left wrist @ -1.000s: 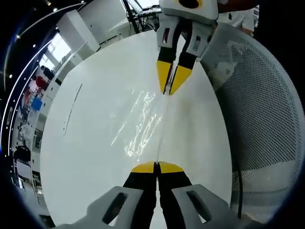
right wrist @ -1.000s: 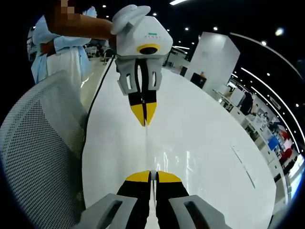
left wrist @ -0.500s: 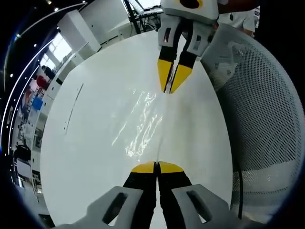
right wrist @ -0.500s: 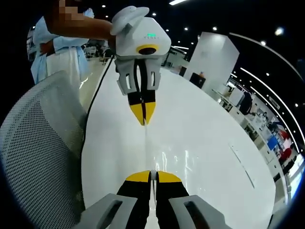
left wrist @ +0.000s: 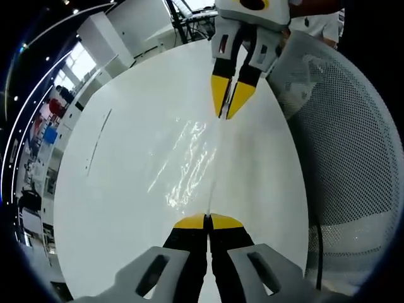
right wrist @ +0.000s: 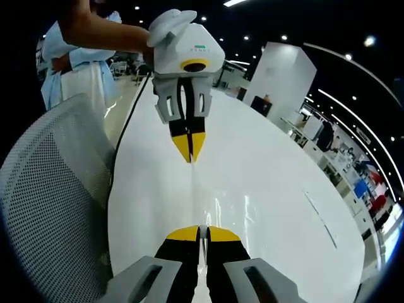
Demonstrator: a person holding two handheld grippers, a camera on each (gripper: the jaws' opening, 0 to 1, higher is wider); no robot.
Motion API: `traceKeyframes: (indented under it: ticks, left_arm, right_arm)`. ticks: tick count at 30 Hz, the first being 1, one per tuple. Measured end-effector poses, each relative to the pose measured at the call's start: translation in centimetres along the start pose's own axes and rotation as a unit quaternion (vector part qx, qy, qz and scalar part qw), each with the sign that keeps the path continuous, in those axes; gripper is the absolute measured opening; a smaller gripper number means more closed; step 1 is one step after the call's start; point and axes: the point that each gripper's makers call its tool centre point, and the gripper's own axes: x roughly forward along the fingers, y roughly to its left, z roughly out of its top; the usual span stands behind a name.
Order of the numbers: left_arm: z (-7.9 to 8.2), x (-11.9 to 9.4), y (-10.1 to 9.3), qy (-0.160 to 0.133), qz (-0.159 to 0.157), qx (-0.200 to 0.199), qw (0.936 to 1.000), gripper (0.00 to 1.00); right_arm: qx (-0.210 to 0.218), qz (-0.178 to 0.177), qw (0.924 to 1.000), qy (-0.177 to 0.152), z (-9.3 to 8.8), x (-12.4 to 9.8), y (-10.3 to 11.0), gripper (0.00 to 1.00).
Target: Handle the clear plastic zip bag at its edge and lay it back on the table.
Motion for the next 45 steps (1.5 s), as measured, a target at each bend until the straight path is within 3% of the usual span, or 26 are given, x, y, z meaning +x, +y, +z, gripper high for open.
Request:
traceKeyframes:
  ticks: [15,45]
  left_arm:
    - [-0.71,0.13,0.31,0.002,0.002,-0.006,1.0,0.0]
    - [-0.6,-0.12,0.76,0.0,0.008,-0.014,0.9999,0.0]
  right_arm:
    - [0.004,-0.002,1.0,0.001,-0.25,-0.11,-0.06,0.0]
    - [0.008,-0.007,0.9999,0.0,-0.44,-0.45,-0.27,0.0]
